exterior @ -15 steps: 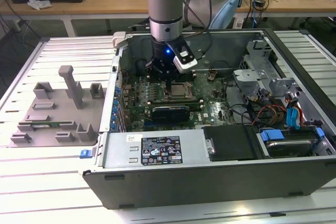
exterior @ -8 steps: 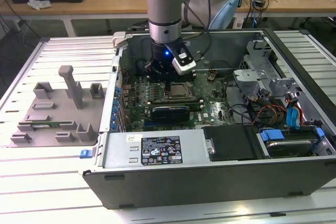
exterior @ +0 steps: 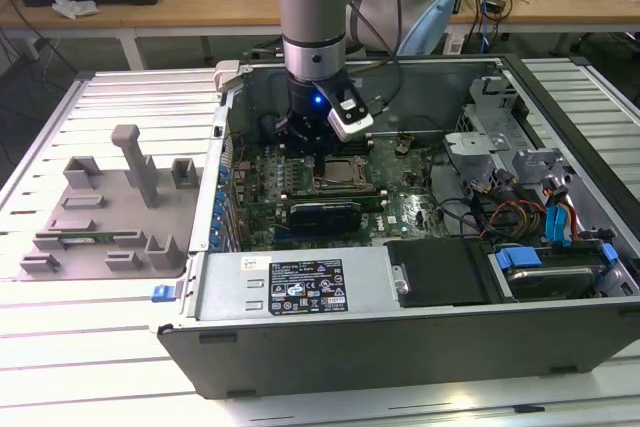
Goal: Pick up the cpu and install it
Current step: 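Close the cpu cover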
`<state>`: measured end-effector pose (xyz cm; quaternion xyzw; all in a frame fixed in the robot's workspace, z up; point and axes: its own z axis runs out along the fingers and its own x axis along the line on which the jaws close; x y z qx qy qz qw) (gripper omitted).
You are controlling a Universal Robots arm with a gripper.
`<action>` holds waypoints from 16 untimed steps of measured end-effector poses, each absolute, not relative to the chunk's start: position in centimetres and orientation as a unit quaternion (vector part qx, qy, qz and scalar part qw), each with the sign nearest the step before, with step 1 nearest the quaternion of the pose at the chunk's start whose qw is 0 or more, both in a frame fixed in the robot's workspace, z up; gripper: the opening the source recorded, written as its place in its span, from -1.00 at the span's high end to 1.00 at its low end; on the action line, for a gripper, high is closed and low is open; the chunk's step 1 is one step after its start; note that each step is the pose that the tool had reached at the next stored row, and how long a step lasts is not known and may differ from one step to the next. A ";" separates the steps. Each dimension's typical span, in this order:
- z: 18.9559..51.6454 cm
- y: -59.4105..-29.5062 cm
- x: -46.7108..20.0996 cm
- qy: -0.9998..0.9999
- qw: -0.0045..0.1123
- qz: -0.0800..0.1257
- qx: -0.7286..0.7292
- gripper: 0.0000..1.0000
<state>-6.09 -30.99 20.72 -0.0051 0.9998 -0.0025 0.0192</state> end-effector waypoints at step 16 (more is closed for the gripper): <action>22.3 -31.0 -5.8 1.000 0.019 -0.005 -0.005 0.79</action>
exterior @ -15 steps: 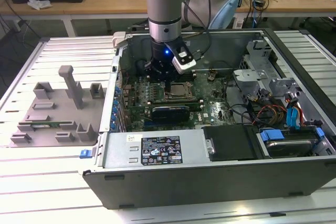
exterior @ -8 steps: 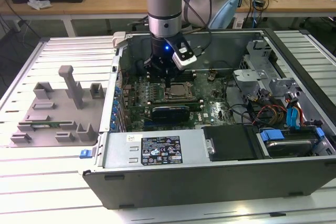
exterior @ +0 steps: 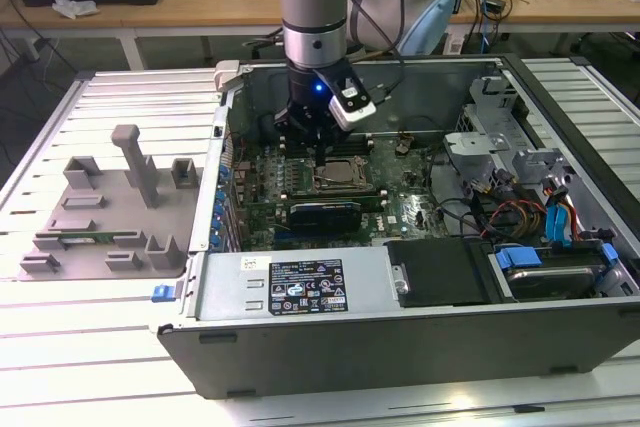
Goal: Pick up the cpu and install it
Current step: 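Close the cpu cover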
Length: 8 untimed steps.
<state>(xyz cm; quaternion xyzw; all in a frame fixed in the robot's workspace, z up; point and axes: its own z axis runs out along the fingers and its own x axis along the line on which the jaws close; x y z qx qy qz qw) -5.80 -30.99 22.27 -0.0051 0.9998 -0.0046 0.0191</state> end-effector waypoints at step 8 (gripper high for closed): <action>22.3 -31.0 -3.3 1.000 0.019 -0.005 -0.005 0.79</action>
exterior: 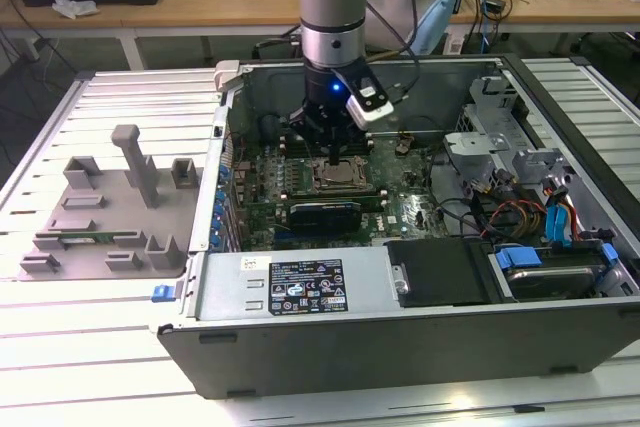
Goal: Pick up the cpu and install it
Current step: 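Close the cpu cover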
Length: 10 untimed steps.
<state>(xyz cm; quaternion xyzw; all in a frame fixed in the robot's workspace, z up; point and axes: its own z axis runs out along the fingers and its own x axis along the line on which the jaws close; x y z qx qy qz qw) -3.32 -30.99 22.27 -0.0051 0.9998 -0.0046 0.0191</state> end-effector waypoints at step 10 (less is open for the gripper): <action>22.3 -31.8 -3.0 1.000 0.019 -0.005 -0.005 0.79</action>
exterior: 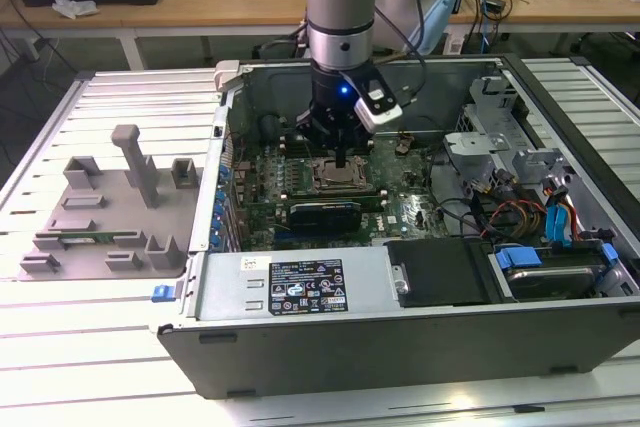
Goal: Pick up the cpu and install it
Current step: 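Close the cpu cover, then install the first cpu locking lever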
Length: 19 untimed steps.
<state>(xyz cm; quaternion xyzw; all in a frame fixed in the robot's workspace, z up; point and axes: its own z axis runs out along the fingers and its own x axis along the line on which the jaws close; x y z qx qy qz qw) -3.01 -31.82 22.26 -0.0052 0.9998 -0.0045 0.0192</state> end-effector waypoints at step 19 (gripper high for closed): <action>24.2 -32.3 -3.1 1.000 0.019 -0.005 -0.005 0.79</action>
